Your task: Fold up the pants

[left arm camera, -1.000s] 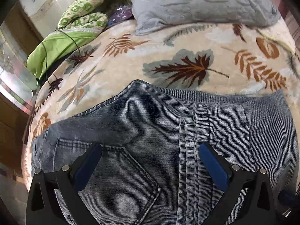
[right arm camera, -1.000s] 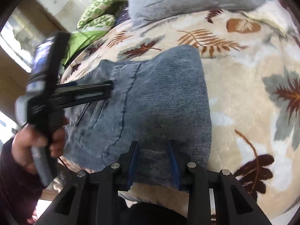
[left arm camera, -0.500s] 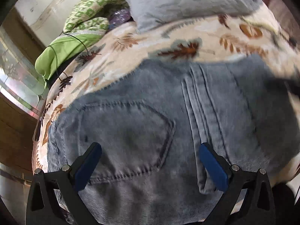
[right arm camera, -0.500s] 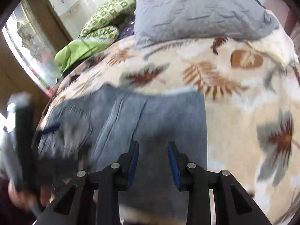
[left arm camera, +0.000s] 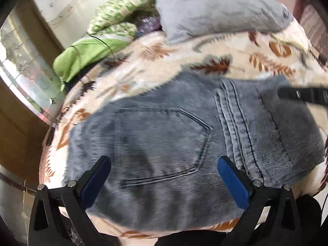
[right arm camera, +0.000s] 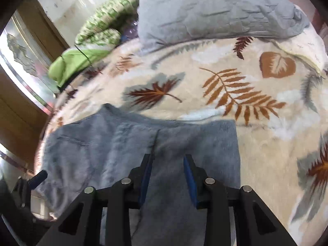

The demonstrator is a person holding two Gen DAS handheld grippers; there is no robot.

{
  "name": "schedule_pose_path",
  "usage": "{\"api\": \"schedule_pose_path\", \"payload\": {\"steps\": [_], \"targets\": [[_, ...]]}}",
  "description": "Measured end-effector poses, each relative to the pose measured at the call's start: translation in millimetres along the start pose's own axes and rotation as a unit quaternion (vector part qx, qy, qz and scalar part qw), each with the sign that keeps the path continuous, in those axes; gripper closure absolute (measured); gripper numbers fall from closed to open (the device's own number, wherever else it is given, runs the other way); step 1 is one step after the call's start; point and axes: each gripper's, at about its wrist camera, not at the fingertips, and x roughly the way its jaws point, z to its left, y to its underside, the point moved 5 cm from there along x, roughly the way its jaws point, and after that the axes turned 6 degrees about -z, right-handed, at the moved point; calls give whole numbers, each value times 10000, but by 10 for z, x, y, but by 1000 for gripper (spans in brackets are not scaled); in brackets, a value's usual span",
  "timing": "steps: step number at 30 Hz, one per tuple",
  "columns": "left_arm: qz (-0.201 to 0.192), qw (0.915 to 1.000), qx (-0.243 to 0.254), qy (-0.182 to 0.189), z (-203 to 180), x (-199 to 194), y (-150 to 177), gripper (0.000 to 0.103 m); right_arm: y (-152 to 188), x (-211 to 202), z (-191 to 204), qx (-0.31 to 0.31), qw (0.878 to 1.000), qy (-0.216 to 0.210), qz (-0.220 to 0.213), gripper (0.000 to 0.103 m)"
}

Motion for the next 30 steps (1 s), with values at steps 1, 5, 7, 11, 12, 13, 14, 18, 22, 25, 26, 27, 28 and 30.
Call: {"api": "schedule_pose_path", "payload": {"steps": [1,5,7,11,12,13,14,18,22,25,26,27,28,30], "targets": [[-81,9999,-61,-36,64,-73,-13,0,26,-46,45,-25,10000,-46,-32,67],[-364,9987,-315,-152,337,-353,-31,0,175,-311,318,-175,9995,-237,-147,67],[-444,9980,-420,-164,447,-456,-19,0,246,-426,470,-205,9990,-354,-180,67],[-584,9961,-635,-178,653,-646,48,0,336,-549,726,-397,9980,-446,-206,67],[-606,9957,-675,-185,690,-675,65,0,353,-583,806,-455,9976,-469,-207,67],[-635,9951,-731,-193,745,-712,87,0,360,-601,858,-485,9974,-488,-214,67],[-653,9947,-773,-201,782,-741,103,0,368,-622,911,-518,9971,-511,-224,67],[-700,9924,-976,-261,989,-825,191,0,409,-688,1141,-721,9954,-574,-250,67],[-721,9904,-1132,-321,1154,-855,266,0,473,-706,1345,-882,9937,-655,-215,67],[-694,9894,-1212,-390,1266,-839,330,0,522,-700,1460,-982,9925,-709,-181,67],[-683,9890,-1248,-413,1306,-826,350,0,533,-694,1492,-1012,9921,-715,-181,67],[-665,9886,-1279,-428,1342,-810,370,0,545,-685,1519,-1036,9918,-725,-167,67],[-647,9884,-1299,-437,1367,-797,389,0,560,-672,1549,-1059,9915,-741,-144,67],[-599,9877,-1362,-485,1436,-761,430,0,584,-650,1591,-1099,9910,-764,-105,67]]}}
